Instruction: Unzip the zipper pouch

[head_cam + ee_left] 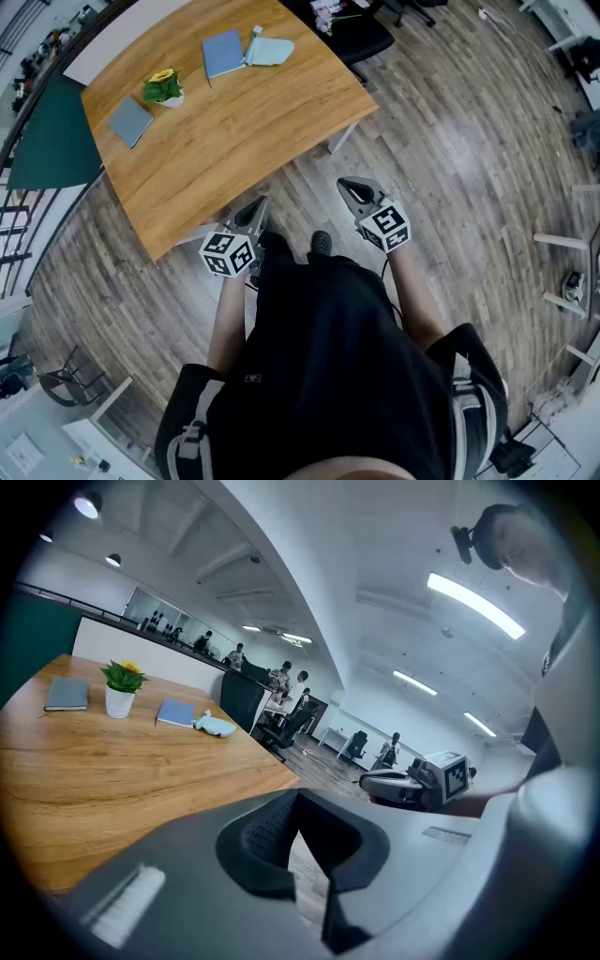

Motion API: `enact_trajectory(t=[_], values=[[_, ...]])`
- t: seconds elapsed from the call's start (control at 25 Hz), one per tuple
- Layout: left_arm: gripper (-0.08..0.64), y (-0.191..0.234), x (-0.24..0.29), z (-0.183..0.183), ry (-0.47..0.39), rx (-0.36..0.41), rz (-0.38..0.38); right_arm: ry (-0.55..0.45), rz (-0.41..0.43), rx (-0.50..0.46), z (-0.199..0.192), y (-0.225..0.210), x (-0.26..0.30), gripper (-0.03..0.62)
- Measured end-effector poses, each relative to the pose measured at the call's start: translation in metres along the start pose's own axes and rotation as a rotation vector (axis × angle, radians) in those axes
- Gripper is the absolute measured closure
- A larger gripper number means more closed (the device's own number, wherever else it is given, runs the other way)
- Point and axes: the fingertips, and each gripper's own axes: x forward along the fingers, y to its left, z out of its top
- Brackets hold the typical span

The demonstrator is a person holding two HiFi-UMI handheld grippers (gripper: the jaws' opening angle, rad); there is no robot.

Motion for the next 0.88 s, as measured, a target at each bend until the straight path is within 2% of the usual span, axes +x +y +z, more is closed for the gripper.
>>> enact_trajectory(t=[0.24, 0.32, 0.56, 0.88], values=[[0.561, -0.038, 0.009, -0.006, 0.042, 0.168, 0.016, -0.012, 0.005, -0.004, -0.011, 0.000, -0.029, 0.592], [0.561, -0.044, 0.011, -0.002, 0.036, 0.199, 0.020, -0.021, 0.007, -0.004, -0.011, 0.000, -0.031, 0.591], [0.561, -0.055, 0.010, 0.004, 0.031, 0.236, 0.022, -0.077, 0.015, 0.025, -0.003, 0.001, -0.035, 0.591], [0.561, -0.054, 0.009, 0.015, 0.000, 0.251, 0.025, -0.097, 0.024, 0.020, 0.004, -0.001, -0.027, 0.576]])
